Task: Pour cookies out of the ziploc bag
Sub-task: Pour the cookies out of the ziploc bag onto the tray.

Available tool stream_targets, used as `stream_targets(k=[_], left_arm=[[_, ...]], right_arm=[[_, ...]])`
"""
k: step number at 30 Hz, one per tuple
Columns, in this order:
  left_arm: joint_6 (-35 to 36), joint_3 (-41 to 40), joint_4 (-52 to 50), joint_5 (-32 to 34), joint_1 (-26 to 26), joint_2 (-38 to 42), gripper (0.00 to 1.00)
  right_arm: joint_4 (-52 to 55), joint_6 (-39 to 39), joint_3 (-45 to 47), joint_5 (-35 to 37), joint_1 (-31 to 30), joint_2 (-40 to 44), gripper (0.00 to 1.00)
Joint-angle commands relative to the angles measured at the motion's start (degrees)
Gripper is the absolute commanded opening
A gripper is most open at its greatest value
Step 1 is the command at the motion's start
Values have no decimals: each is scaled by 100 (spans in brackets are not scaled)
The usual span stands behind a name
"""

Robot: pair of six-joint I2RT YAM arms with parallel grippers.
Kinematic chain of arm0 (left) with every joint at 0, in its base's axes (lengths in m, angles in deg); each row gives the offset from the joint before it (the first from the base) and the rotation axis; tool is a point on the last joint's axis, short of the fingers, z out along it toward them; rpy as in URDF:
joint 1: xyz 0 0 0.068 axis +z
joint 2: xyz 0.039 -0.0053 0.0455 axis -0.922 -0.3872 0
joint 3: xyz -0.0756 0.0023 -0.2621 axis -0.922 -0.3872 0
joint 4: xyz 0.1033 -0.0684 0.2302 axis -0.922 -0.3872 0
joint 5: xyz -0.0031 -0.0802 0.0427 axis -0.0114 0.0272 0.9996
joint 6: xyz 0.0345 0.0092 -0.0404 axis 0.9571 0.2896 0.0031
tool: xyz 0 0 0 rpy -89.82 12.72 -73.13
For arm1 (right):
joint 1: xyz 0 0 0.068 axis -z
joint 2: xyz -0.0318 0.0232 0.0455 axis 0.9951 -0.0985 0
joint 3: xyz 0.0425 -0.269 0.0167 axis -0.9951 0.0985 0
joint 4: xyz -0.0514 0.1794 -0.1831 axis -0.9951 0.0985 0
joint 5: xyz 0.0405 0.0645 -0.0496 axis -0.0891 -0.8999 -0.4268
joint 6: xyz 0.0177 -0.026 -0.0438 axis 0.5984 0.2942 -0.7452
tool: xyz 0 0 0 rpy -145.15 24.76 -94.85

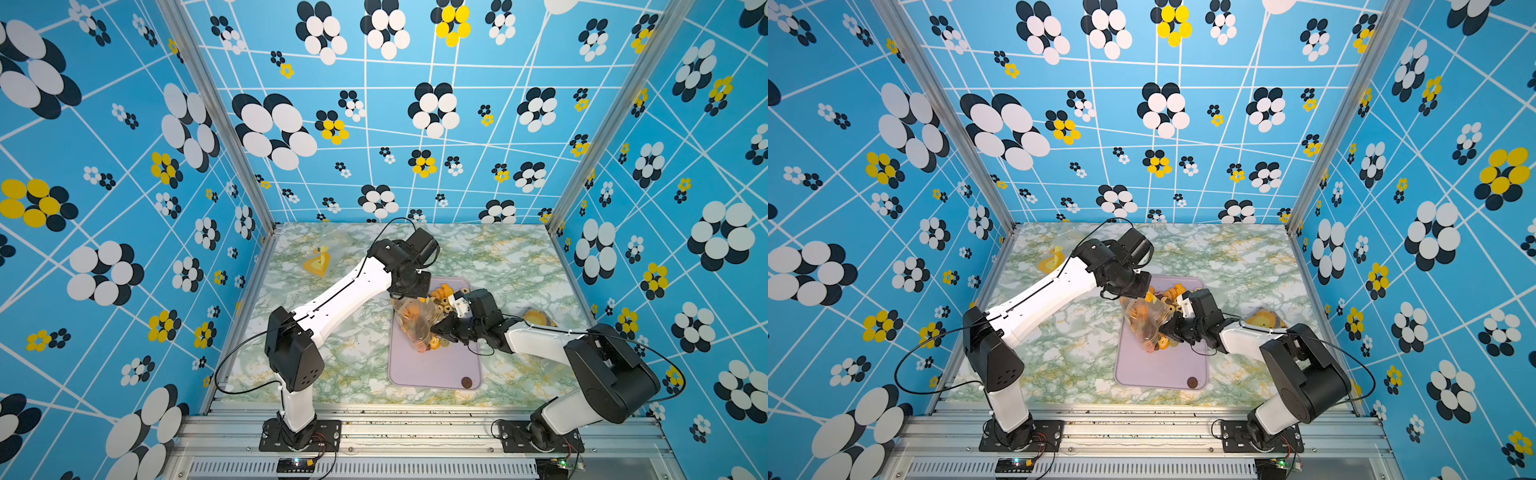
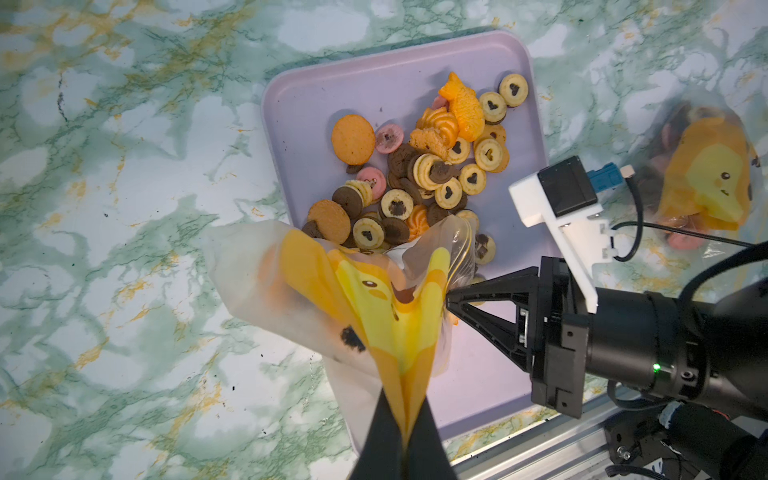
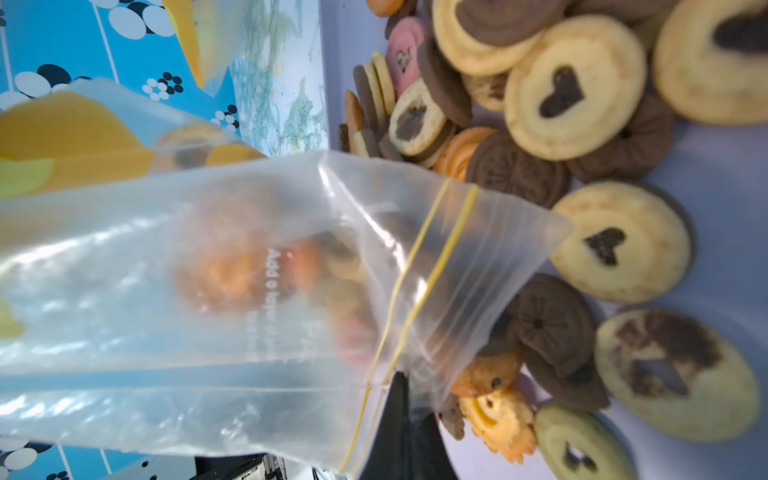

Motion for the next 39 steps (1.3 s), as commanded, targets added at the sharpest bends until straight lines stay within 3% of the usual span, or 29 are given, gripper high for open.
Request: stream_targets(k=[1,6,23,39], left_arm=[[5,391,-61,-5,-204,-184,0],[-38,464,-117,48,-471,-366,0],[112,789,-476,316,-401,-307,0],[-100,266,-99,110,-676,-448,0]], right_arm=[[246,-91,178,174,62,176,0],[234,-111,287,221,107,171,0],[344,-152,53,295,133,262,0],[583,-304,192,303,216,431,2]])
